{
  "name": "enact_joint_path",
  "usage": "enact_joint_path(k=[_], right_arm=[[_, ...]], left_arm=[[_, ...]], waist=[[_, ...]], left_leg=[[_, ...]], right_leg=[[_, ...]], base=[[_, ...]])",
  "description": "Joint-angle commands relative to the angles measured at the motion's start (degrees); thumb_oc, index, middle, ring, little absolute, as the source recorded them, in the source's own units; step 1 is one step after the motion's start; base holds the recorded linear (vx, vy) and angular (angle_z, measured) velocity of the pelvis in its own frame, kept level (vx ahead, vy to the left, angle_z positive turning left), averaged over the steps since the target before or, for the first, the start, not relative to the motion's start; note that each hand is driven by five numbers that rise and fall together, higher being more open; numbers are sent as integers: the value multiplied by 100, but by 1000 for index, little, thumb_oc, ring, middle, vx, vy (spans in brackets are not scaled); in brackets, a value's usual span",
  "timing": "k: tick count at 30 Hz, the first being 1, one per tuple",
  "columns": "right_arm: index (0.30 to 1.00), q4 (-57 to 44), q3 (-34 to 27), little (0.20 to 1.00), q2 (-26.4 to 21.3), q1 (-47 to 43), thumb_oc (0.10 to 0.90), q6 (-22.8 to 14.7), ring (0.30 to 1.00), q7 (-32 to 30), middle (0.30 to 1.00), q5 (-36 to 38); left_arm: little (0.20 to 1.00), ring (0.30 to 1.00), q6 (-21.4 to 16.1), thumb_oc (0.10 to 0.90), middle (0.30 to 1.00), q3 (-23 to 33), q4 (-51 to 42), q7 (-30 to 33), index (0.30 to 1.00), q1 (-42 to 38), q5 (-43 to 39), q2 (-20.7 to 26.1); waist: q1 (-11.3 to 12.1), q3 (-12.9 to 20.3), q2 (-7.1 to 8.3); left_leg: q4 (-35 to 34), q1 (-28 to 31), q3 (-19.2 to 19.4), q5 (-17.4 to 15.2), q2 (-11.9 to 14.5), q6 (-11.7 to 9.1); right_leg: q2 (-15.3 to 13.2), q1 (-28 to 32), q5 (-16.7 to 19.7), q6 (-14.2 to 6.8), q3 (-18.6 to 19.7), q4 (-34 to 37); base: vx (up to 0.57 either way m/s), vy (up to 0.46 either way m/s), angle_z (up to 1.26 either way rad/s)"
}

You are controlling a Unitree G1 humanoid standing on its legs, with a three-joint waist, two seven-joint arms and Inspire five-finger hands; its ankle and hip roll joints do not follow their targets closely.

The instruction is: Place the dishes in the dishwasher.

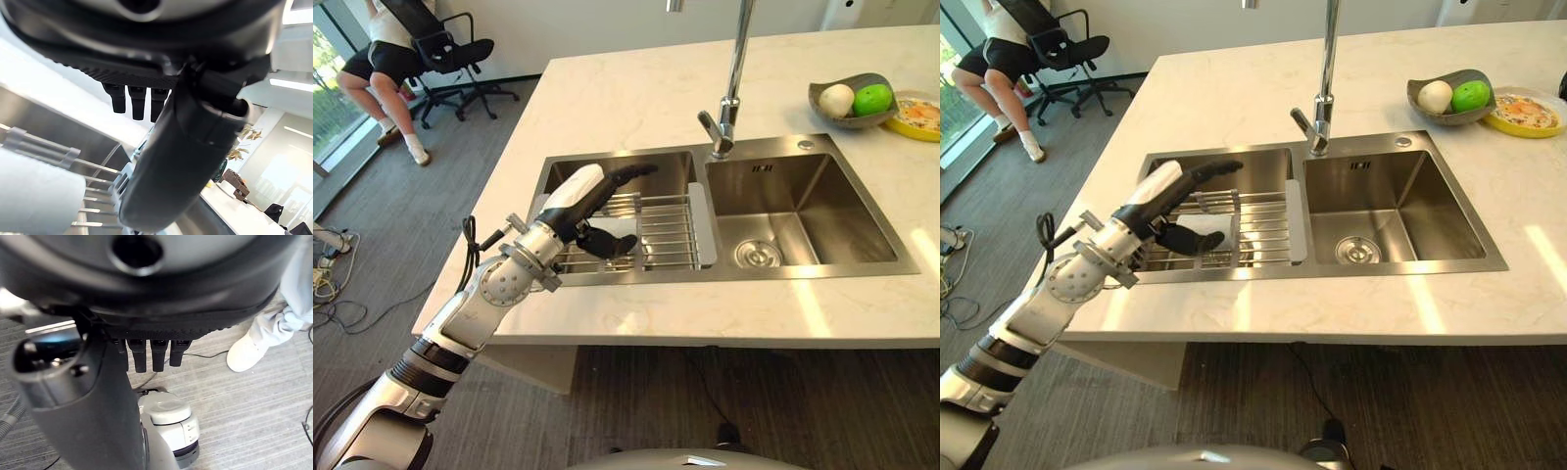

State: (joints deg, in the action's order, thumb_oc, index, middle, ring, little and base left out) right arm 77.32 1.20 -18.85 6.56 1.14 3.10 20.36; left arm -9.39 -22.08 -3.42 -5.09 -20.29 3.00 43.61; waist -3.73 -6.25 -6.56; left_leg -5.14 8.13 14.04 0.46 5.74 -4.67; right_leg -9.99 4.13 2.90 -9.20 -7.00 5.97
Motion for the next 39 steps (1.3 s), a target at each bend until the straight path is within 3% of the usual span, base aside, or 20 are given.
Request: enact_joint_path(k=[1,9,11,22,28,33,35,39], right_arm=[[900,67,84,900,-8,-64,800,-38,900,75,900,69],[900,-139,212,900,31,-150,800,-119,900,72,900,187],[900,-235,226,900,37,-108,800,-249,900,96,900,193],[900,-2,100,900,104,-109,800,-66,900,-129,900,80],[900,-13,112,900,98,-155,800,-31,900,-158,900,108],[900,-13,107,900,96,-157,800,-30,900,-158,900,109],[900,-234,182,900,86,-333,800,-20,900,-207,900,222],[900,-249,222,900,75,-350,800,-9,900,-195,900,223]], left_arm=[[900,900,-243,800,900,302,-156,89,900,-841,-367,248],[900,900,-174,800,900,-190,648,390,900,-1522,524,312],[900,900,-145,800,900,-171,704,415,900,-1517,769,312],[900,900,279,800,900,-115,1268,918,900,-1681,2253,-159],[900,900,556,800,900,-81,1689,1082,900,-1757,2664,-477],[900,900,556,800,900,-89,1702,1090,900,-1769,2670,-487],[900,900,845,800,900,-57,2084,1220,900,-1861,2922,-757],[900,900,911,800,900,-82,2225,1229,900,-1889,2912,-806]], waist=[[-48,-122,372],[-103,-92,370],[-114,-87,378],[-182,-102,418],[-178,-119,438],[-176,-123,435],[-149,-155,465],[-132,-160,473]], left_leg=[[14,107,-271,-171,25,-118],[14,133,-209,-187,28,-125],[14,139,-196,-200,27,-124],[14,160,-80,-234,58,-100],[14,152,-86,-241,61,-97],[14,153,-87,-241,61,-97],[14,129,-87,-246,63,-91],[14,146,-88,-255,65,-91]], right_leg=[[44,406,-293,-261,-55,-97],[31,388,-270,-283,-17,-97],[32,380,-271,-284,-2,-97],[40,304,-255,-283,117,-97],[42,314,-267,-266,113,-97],[42,315,-267,-266,112,-97],[50,285,-257,-253,113,-97],[58,306,-271,-242,114,-97]], base=[[0,0,0],[0,0,0],[0,0,0],[-1,-8,-5],[0,0,0],[0,0,0],[5,-35,1],[9,-3,-2]])
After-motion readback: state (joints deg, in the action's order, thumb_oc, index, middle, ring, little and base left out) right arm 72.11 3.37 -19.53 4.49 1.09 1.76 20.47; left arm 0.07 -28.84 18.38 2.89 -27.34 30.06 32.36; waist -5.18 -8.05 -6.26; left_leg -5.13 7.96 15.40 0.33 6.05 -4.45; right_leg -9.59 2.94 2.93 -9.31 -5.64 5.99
